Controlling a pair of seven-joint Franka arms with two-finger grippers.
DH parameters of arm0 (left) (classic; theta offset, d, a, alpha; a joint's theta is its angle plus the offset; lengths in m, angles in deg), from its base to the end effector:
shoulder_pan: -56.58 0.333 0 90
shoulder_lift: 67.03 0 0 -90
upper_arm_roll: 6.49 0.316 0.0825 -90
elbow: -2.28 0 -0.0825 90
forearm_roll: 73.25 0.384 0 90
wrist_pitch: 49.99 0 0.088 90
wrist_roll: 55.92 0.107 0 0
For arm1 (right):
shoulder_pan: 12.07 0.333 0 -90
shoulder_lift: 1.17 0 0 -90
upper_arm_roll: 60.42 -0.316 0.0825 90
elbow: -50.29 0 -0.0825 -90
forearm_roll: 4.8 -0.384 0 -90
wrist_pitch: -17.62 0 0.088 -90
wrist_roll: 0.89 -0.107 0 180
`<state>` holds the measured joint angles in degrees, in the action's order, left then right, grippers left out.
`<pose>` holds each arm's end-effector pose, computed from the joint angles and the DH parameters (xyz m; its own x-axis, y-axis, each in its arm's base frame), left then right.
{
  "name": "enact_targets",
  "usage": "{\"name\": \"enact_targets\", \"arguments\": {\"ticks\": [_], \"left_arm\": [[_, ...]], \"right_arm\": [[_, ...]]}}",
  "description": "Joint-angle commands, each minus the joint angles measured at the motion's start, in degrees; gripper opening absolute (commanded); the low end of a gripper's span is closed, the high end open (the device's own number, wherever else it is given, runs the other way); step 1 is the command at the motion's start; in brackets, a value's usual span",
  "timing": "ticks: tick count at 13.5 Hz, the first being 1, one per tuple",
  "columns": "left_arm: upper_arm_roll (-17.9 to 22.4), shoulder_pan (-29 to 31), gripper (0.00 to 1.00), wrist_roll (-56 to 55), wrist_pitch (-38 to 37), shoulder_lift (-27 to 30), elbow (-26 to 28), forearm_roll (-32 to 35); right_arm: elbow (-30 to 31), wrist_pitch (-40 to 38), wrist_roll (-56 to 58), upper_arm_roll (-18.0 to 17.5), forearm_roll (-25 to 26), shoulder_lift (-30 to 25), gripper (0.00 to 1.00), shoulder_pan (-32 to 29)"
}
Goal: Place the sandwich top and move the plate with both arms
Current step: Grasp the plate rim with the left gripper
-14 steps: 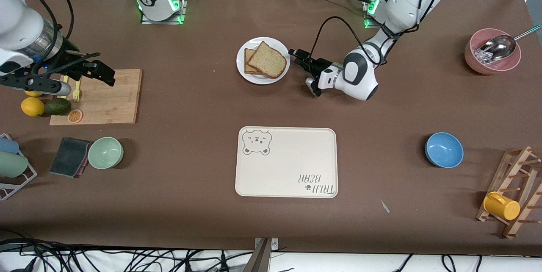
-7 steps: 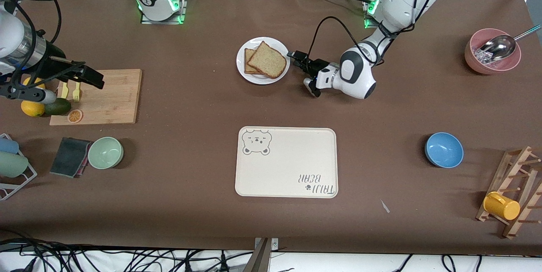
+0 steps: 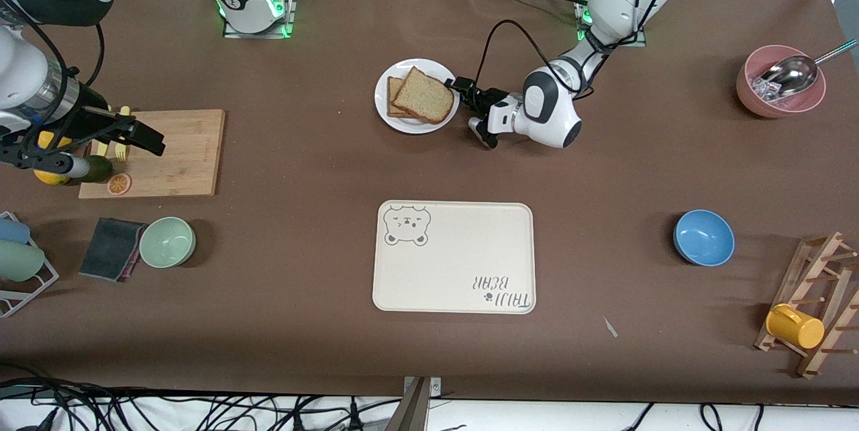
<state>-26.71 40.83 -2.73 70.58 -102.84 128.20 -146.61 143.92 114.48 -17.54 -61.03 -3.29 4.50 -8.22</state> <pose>0.3601 -0.3395 0.1030 0.8390 -0.5055 -0.2016 -0.0434 -0.4313 0.9012 0.5874 0.0430 0.5480 0.9775 -0.2080 -0.0337 -0.2068 -0.9777 0.0361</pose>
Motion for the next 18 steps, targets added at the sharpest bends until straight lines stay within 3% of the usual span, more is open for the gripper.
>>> {"name": "enact_targets", "arguments": {"ticks": [1, 6, 10, 14, 16, 18], "left_arm": [[0.0, -0.1, 0.65, 1.6, 0.1, 0.5, 1.0, -2.1], [0.0, 0.9, 0.64, 4.7, -4.0, 0.3, 2.0, -2.1], [0.0, -0.4, 0.5, 4.8, -1.4, 0.2, 2.1, -2.3], [0.0, -2.2, 0.49, 3.8, 3.7, -0.1, 1.5, -3.9], [0.0, -1.9, 0.33, 3.8, 4.1, 0.0, 1.5, -4.0], [0.0, -1.8, 0.24, 3.8, 4.1, -0.1, 1.3, -4.2]], "right_arm": [[2.6, 0.7, 0.0, 0.3, 0.3, -3.3, 1.0, -0.1], [3.9, -0.4, 0.2, 0.0, 0.3, -5.4, 1.0, -0.1], [4.0, -1.6, 0.3, 0.2, 0.5, -5.9, 1.0, -0.1], [5.0, -0.9, 0.2, 0.2, 0.5, -6.5, 1.0, -0.1], [5.0, -0.4, 0.2, 0.2, 0.3, -6.5, 1.0, -0.1], [6.4, 1.6, 0.3, 0.1, 0.3, -6.7, 1.0, -0.1]]}}
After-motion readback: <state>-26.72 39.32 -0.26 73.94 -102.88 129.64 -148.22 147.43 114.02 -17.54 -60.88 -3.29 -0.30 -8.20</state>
